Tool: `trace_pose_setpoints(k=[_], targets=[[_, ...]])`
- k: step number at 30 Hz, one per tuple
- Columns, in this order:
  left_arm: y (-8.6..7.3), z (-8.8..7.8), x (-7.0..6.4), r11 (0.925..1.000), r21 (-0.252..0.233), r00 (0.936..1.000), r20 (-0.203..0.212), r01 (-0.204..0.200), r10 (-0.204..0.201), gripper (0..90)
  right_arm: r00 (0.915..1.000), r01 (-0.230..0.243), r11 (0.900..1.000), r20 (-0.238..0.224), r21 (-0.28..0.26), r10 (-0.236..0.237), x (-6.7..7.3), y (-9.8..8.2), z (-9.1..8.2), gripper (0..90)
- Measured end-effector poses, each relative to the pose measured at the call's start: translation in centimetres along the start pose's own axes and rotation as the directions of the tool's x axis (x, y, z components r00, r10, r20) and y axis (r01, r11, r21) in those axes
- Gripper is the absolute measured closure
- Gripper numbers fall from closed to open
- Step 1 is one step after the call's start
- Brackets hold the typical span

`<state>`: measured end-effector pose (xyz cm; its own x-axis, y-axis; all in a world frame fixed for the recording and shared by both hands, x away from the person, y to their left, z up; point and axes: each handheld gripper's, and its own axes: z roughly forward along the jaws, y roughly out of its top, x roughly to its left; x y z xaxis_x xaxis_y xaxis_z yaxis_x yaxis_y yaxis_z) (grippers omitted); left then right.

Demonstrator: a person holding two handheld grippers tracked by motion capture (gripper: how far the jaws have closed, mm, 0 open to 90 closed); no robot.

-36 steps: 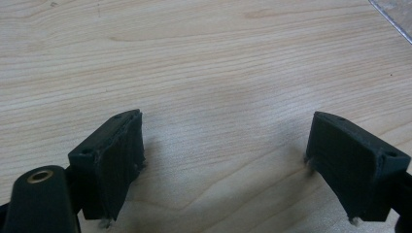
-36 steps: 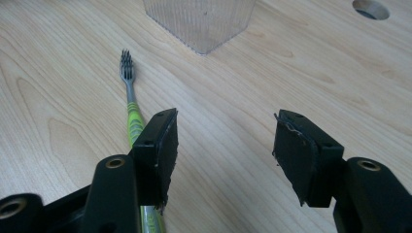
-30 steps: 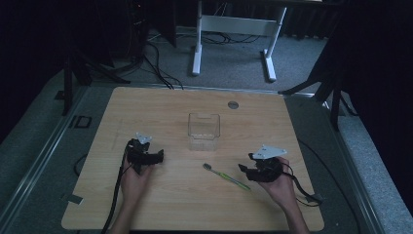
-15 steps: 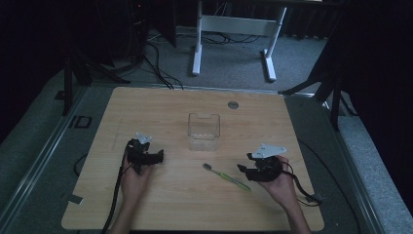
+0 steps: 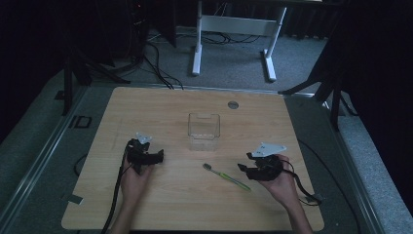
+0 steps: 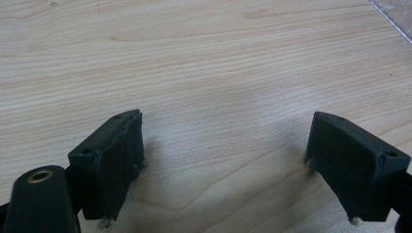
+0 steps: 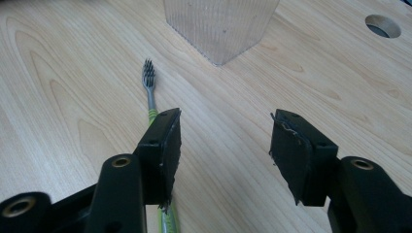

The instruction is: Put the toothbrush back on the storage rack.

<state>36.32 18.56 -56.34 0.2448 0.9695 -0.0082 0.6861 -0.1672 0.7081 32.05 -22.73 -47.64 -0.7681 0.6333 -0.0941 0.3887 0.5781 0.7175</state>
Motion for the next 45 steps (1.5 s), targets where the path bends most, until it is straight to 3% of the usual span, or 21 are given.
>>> trace_pose_setpoints(k=[20, 25, 45], targets=[[0.0, 0.0, 0.0, 1.0, 0.0, 1.0, 0.0, 0.0, 0.0, 14.0, 0.9987, 0.042, 0.998, -0.03, 0.05, -0.04, 0.4, 1.0, 0.0, 47.2], [0.0, 0.0, 0.0, 1.0, 0.0, 1.0, 0.0, 0.0, 0.0, 14.0, 0.9973, 0.069, 0.995, -0.03, 0.072, -0.067, 0.6, 1.6, 0.0, 47.2], [0.0, 0.0, 0.0, 1.0, -0.001, 1.0, 0.0, 0.001, -0.001, 14.0, 0.9935, 0.101, 0.989, -0.064, 0.108, -0.094, 1.5, 3.6, 0.3, 48.2]])
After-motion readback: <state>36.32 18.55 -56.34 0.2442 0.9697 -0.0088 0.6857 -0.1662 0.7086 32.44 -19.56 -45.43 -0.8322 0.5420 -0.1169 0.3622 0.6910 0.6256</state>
